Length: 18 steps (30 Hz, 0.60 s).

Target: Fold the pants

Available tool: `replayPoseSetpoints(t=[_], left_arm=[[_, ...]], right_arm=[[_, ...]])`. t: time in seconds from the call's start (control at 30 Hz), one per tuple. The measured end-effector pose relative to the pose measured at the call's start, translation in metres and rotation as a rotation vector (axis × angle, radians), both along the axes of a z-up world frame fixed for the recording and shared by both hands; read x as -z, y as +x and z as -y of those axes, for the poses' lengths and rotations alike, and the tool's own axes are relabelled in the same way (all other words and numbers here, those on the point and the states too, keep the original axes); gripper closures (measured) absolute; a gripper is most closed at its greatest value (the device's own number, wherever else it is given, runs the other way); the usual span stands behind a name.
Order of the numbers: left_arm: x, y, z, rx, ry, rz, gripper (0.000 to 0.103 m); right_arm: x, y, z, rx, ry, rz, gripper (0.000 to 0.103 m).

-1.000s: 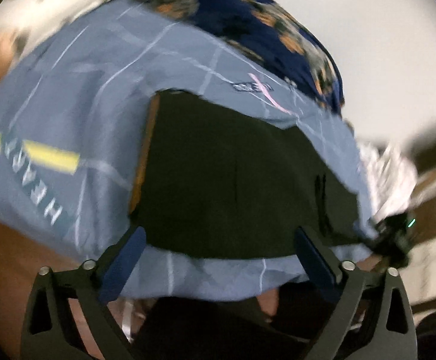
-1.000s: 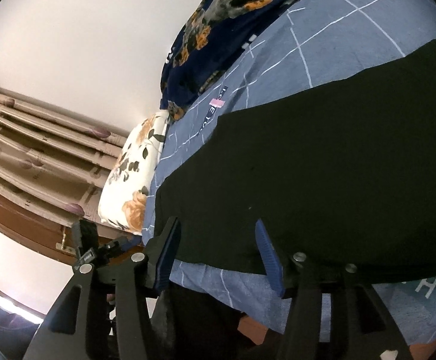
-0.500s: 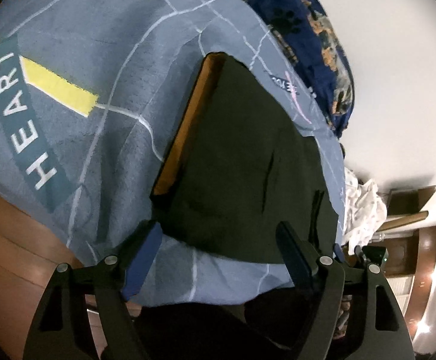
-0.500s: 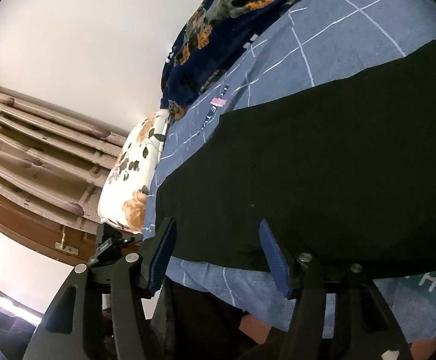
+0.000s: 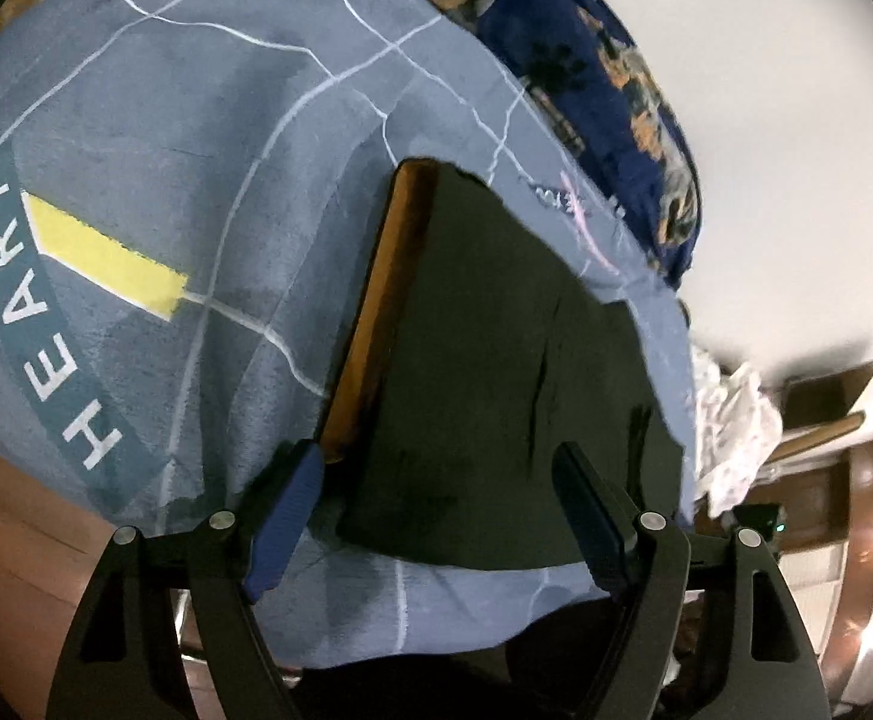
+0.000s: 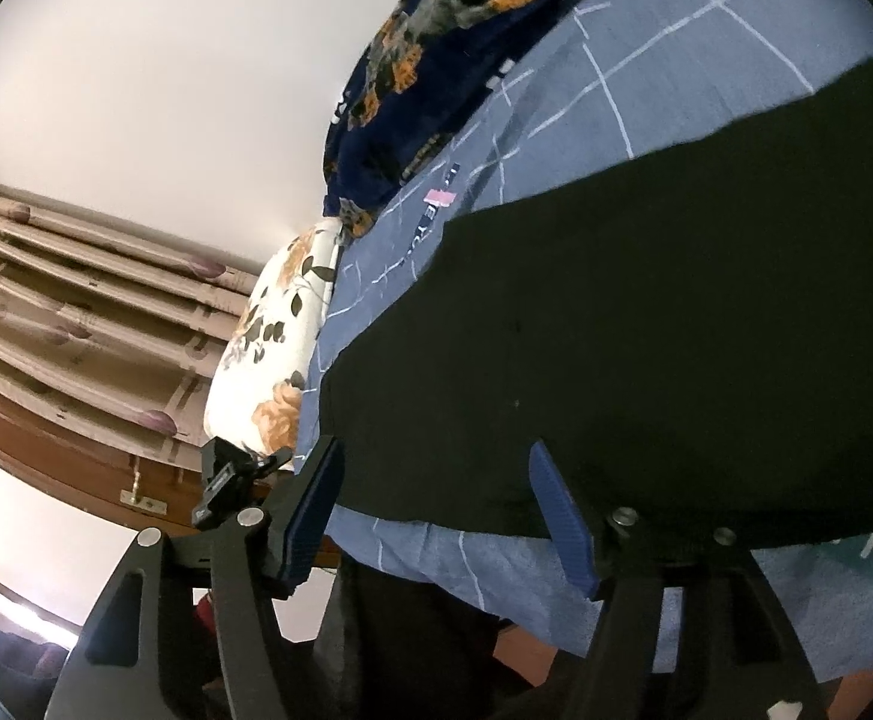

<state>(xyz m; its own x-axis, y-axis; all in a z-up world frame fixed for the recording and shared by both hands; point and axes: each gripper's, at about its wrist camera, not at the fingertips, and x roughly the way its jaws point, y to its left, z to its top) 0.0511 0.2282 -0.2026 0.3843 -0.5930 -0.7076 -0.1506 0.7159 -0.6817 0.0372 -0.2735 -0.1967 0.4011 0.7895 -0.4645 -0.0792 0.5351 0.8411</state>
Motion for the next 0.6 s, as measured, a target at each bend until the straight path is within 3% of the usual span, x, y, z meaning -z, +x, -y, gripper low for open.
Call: replayPoseSetpoints(t=[0.17,0.3,0.33,0.4,0.43,0.53,0.6], left_arm=[[0.006,0.008,0.012,0.044,0.076,-0.012,0.025],[-0.002,0.008,0.021,0.119,0.107,0.029,0.026],[-0.006,0.008,0.024,0.134,0.115,0.049,0.029],[-0.007,0.006,0.024,0.148,0.132,0.057,0.048],[-0.005,0.006,0.022,0.146,0.128,0.052,0.056],[0.001,0.006,0.011,0.124,0.041,0.045,0.060],[-0.010,-0.001,0.004,0.110,-0.045,0.117,0.060]], right_arm=[[-0.003,-0.001,-0.002,-0.006,-0.005,0.011,0.038],[-0.001,0.000,-0.004,-0.009,-0.003,0.001,0.037],[-0.001,-0.001,-0.006,-0.012,-0.004,-0.001,0.037],[-0.001,-0.001,-0.007,-0.015,-0.008,0.001,0.037],[-0.002,-0.001,-0.007,-0.015,-0.010,0.004,0.036],[-0.002,-0.001,-0.007,-0.014,-0.010,0.006,0.035],[-0.002,-0.002,-0.007,-0.014,-0.012,0.003,0.034]])
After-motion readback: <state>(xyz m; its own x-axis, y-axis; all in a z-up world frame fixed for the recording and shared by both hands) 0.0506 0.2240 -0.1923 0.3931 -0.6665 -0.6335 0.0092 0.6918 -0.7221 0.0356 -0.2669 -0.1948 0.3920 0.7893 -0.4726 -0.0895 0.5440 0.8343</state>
